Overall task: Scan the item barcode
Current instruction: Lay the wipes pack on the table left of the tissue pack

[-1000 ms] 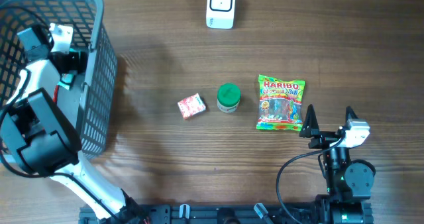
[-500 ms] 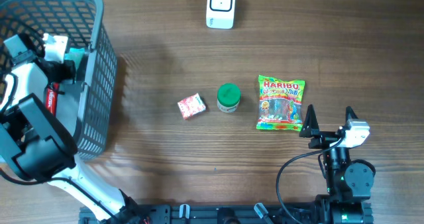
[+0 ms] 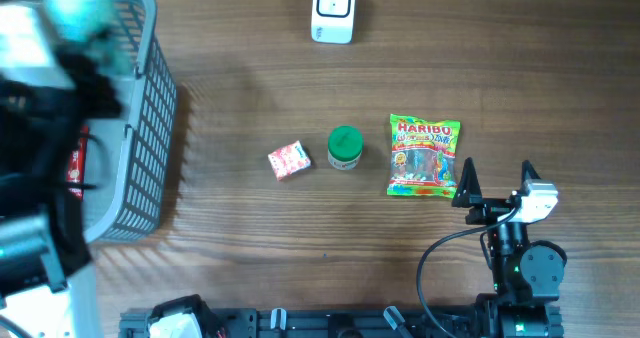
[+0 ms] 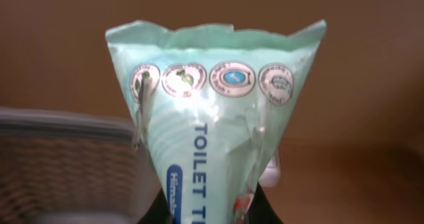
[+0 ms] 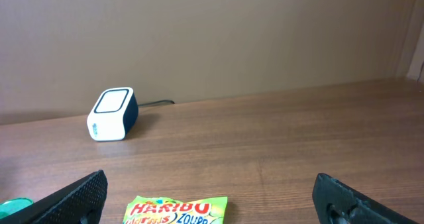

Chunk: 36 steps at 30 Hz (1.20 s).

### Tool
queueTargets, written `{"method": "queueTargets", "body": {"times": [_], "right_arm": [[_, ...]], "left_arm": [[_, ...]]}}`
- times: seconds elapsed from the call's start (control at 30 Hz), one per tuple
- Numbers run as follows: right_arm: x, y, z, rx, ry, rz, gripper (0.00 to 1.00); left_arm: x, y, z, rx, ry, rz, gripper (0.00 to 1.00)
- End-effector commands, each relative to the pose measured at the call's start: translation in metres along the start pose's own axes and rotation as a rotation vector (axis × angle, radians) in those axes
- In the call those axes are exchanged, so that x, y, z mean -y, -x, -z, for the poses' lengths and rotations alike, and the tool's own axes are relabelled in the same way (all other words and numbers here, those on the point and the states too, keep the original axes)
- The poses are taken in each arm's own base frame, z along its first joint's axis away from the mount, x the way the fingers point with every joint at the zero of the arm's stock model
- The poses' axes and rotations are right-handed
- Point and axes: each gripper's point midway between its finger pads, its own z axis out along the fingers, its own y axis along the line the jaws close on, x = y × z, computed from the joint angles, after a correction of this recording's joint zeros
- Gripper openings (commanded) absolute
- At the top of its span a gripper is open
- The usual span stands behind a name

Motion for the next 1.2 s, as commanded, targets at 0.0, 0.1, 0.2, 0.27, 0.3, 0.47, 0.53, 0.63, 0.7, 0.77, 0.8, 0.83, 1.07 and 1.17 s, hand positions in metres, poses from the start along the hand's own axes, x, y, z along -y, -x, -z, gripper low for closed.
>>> {"method": "queueTargets", "body": {"times": [0.0,0.1,0.2,0.27,0.3,0.47,0.53,0.63,0.7,0.77,0.8,0.83,1.07,1.17], "right_arm": [[-0.003,0.001,0.0,0.005,0.017,0.015,1.0],[-0.003,0.001,0.0,0.005,0.017,0.015,1.0],[-0.003,0.001,0.0,0.005,0.017,0.015,1.0],[-0.003,0.001,0.0,0.005,0.017,0.015,1.0],[-0.003,0.001,0.0,0.005,0.017,0.015,1.0],[-0.003,0.001,0.0,0.005,0.017,0.015,1.0],[-0.003,0.001,0.0,0.005,0.017,0.015,1.0],[-0.003,0.001,0.0,0.005,0.017,0.014,1.0],[-0.003,0.001,0.0,0.005,0.017,0.015,0.99],[-0.003,0.001,0.0,0.005,0.017,0.015,1.0],[-0.003,0.001,0.0,0.005,0.017,0.015,1.0],[-0.003,0.001,0.0,0.005,0.017,0.015,1.0],[-0.003,0.001,0.0,0.005,0.017,0.014,1.0],[-0.003,0.001,0.0,0.005,0.017,0.015,1.0]], "left_arm": [[0.068,-0.086,-0.04,-0.331,-0.196,0.068,0.04],[0.066,-0.198,-0.08,-0.643,0.047,0.088,0.04],[0.032,-0.272,-0.1,-0.755,0.304,0.213,0.04],[0.019,-0.325,-0.113,-0.807,0.37,0.289,0.04],[0.013,-0.351,-0.115,-0.832,0.404,0.325,0.04],[0.009,-0.426,-0.103,-0.976,0.415,0.388,0.04],[0.013,-0.424,-0.103,-0.973,0.395,0.364,0.07],[0.019,-0.407,-0.107,-0.944,0.342,0.327,0.6],[0.03,-0.363,-0.109,-0.876,0.275,0.275,1.0],[0.042,-0.312,-0.106,-0.788,0.212,0.232,1.0],[0.05,-0.279,-0.103,-0.722,0.174,0.213,1.0],[0.057,-0.249,-0.099,-0.653,0.137,0.194,1.0],[0.042,-0.065,-0.033,-0.061,0.228,0.054,1.0],[0.016,-0.025,-0.004,0.125,0.382,0.068,1.0]]}}
